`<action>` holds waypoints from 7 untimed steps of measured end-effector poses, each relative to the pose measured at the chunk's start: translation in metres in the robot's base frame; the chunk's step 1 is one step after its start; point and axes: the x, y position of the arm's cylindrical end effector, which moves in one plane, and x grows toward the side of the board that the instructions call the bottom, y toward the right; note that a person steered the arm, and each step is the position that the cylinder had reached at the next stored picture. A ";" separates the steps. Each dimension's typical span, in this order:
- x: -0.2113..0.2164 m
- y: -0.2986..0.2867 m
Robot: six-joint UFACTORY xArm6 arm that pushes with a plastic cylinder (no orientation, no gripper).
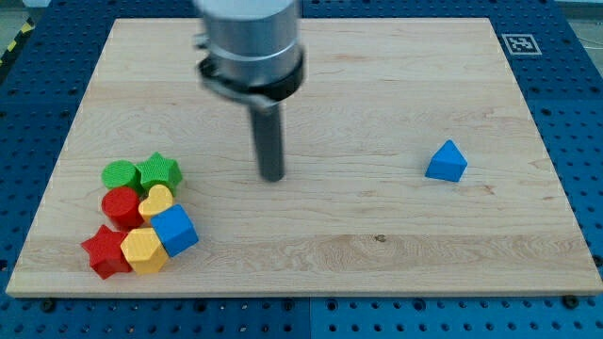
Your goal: Join blue triangle to the group of blocks
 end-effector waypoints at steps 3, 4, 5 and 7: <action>-0.059 0.258; -0.023 0.326; 0.032 0.318; 0.026 0.157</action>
